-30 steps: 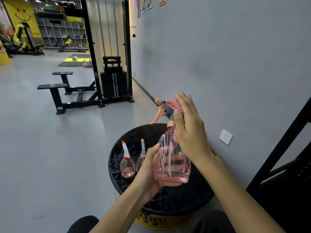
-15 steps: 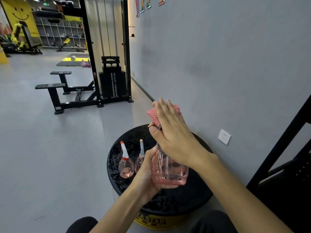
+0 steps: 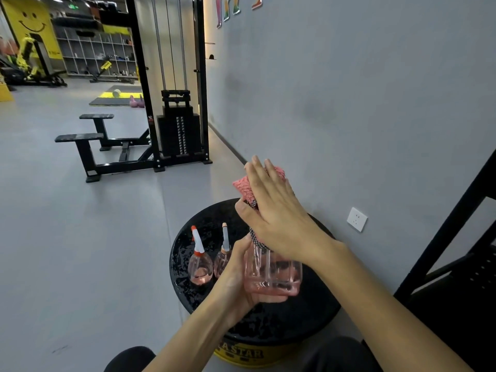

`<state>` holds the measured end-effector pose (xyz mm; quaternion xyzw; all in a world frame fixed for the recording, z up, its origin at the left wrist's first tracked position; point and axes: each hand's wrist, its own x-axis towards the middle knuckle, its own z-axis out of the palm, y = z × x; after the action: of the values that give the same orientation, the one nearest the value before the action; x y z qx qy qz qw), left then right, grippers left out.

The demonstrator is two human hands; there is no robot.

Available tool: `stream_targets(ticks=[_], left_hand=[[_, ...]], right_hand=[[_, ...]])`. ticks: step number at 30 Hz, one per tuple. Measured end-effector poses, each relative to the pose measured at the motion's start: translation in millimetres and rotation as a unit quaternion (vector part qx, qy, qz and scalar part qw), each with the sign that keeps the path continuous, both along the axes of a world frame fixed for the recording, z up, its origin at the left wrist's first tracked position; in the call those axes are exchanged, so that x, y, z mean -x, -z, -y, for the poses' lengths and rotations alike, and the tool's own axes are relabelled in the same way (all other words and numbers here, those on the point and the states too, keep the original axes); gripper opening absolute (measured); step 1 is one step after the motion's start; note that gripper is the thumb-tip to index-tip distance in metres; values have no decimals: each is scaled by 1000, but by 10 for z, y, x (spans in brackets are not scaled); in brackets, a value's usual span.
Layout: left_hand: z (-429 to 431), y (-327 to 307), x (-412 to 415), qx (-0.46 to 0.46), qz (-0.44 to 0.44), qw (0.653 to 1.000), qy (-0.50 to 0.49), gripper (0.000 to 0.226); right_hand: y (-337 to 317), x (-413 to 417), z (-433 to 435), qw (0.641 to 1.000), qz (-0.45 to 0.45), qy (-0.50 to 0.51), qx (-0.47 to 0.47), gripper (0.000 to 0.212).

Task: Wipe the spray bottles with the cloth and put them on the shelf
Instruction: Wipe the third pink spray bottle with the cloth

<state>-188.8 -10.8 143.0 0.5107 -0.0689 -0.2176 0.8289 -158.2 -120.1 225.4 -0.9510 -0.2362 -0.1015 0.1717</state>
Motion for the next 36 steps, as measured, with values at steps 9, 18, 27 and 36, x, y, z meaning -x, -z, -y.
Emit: stream_targets(ticks=[9,18,27,36], left_hand=[[33,-55,-19,19,6,1000,-6,61],[-37,-57,-28,11,23,999,-28,53],[4,-66,-12,37,10,999,2,60],[-30,-91,0,30,3,999,16,63]], right_hand=[[-182,-263,66,997,-24,40,-57,72],[15,-62,8,999,-17,-16,-43,70],[-85,-242,98,995,-49,15,-83,73],[-52,-159,83,996,-36,7,-75,76]])
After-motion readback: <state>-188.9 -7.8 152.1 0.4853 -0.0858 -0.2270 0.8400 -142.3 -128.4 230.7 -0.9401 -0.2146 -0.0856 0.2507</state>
